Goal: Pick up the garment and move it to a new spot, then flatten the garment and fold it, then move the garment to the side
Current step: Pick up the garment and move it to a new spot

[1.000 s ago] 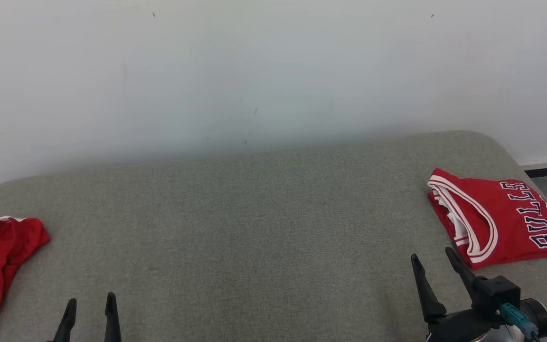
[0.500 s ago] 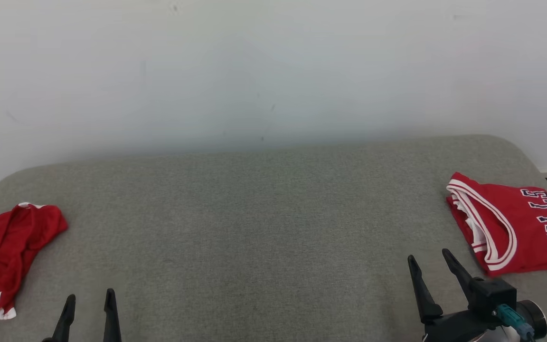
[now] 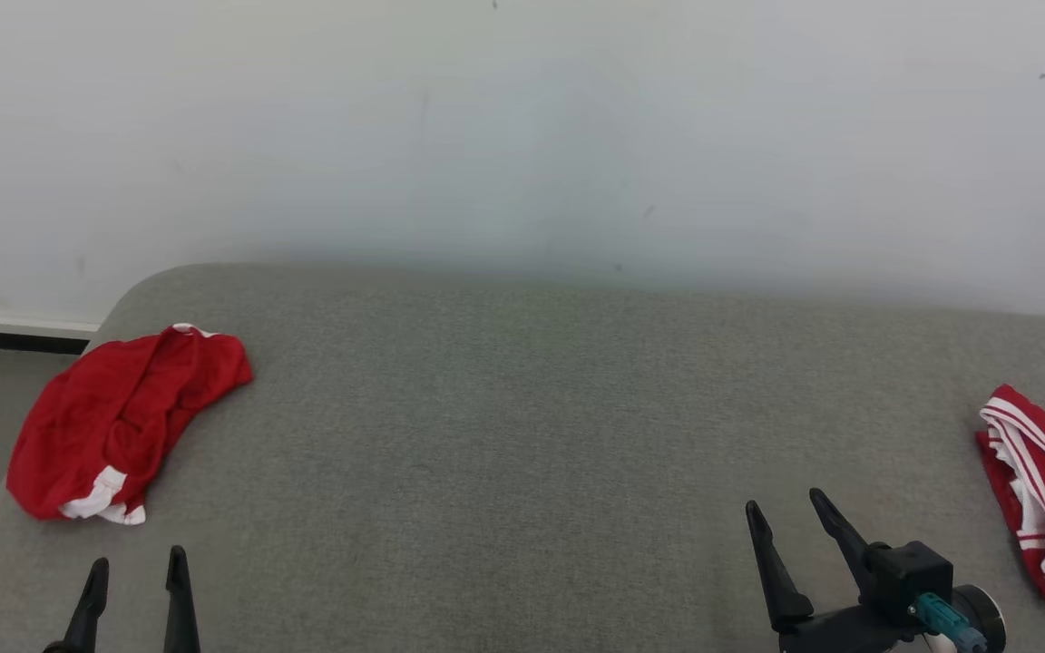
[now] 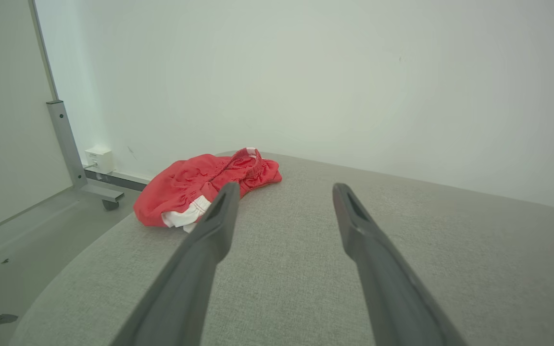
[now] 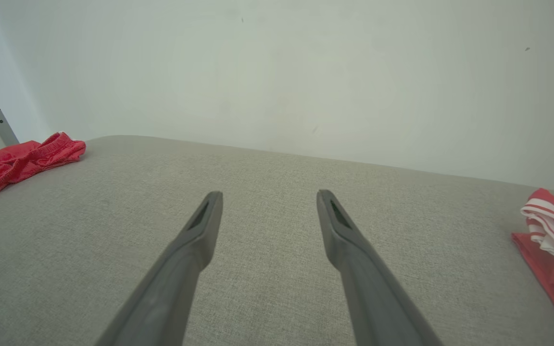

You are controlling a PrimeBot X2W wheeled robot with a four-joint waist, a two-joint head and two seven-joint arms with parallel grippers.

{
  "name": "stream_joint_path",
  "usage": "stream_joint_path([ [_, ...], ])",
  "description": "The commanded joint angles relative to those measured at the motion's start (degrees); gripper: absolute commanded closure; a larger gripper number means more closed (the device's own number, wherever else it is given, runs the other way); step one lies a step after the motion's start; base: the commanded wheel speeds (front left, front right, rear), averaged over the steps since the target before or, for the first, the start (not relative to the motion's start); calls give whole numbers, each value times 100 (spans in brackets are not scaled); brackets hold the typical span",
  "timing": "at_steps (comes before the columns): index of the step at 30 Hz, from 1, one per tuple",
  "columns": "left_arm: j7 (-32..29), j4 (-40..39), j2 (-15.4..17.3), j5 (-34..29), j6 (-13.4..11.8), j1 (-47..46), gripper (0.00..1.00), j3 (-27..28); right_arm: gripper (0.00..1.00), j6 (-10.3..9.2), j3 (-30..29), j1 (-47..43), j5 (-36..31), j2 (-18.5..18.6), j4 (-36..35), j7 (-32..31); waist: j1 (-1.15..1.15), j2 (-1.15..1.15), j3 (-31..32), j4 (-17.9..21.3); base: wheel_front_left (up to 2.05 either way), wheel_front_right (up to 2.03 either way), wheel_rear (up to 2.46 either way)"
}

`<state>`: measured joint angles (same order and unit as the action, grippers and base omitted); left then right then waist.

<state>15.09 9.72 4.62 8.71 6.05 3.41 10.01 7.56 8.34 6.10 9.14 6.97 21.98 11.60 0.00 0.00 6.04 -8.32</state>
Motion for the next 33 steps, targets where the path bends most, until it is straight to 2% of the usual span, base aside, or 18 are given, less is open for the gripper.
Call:
stream_joint_path([
  [1,6,9,37,-20,6,-59,0,5,0,-16,27,40,17,-36,29,32,0,0,28,-425,0,0,0],
  [10,5,56,129,-56,-3,38,0,52,0,-16,109,100,92,-122,218,143,0,0,37,-1122,0,0,0],
  [17,6,44,146,-16,-29,121,0,114,0,-16,171,132,136,-188,326,207,0,0,13,-1453,0,0,0],
  [25,5,58,145,18,-38,134,0,131,0,-16,150,152,125,-193,376,239,0,0,-33,-1645,0,0,0],
  [33,5,111,142,30,-82,177,0,166,0,-16,210,132,138,-185,356,236,0,0,-140,-1624,0,0,0],
])
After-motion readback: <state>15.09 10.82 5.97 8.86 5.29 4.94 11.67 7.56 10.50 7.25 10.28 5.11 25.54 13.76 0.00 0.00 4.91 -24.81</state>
